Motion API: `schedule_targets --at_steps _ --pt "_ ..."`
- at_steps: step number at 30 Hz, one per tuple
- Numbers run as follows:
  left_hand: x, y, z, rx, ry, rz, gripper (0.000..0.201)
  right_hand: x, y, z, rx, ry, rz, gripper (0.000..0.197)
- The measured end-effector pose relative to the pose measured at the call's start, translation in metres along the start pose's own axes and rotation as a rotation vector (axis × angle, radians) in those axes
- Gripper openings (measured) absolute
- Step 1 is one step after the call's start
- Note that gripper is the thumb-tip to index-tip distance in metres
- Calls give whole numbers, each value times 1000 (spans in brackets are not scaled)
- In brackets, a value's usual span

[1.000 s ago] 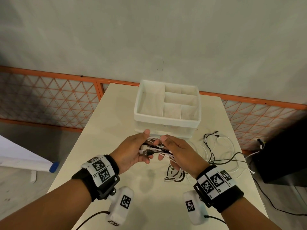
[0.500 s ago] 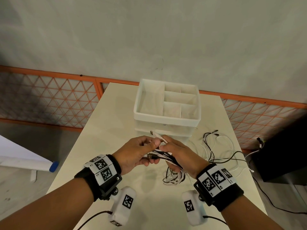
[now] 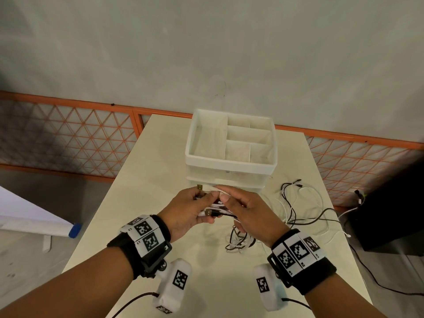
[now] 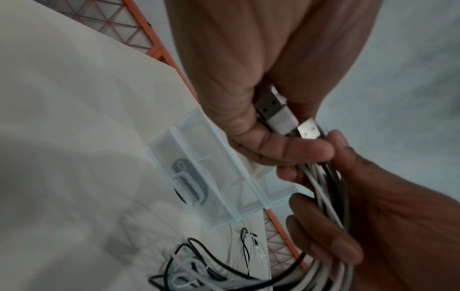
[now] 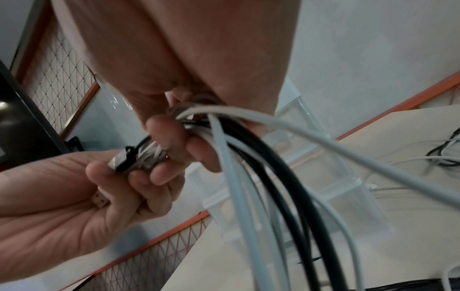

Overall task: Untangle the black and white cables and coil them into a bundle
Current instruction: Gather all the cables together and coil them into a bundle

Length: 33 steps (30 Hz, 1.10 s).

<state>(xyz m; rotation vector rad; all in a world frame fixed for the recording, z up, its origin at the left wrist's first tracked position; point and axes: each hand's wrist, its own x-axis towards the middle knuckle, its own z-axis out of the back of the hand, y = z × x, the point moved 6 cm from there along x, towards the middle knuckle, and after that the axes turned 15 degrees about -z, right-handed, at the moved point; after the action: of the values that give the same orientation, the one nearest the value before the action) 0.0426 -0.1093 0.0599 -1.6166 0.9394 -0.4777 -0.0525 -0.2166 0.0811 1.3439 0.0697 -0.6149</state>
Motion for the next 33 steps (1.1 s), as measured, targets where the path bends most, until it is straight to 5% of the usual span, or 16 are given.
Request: schedule_targets --at_steps 5,12,17,22,33 --pt "-7 -7 -6 -293 73 86 31 0 -1 3 -21 13 25 31" --pt "0 -3 2 -8 -37 -22 27 -1 -5 4 68 -2 -42 28" --pt "2 1 9 3 -160 -11 28 -6 0 4 -45 -57 82 29" --pt "0 3 7 19 -143 57 33 -8 -3 1 -131 -209 161 13" --pt "-6 2 4 7 -106 184 35 -12 4 -3 -132 -299 344 20"
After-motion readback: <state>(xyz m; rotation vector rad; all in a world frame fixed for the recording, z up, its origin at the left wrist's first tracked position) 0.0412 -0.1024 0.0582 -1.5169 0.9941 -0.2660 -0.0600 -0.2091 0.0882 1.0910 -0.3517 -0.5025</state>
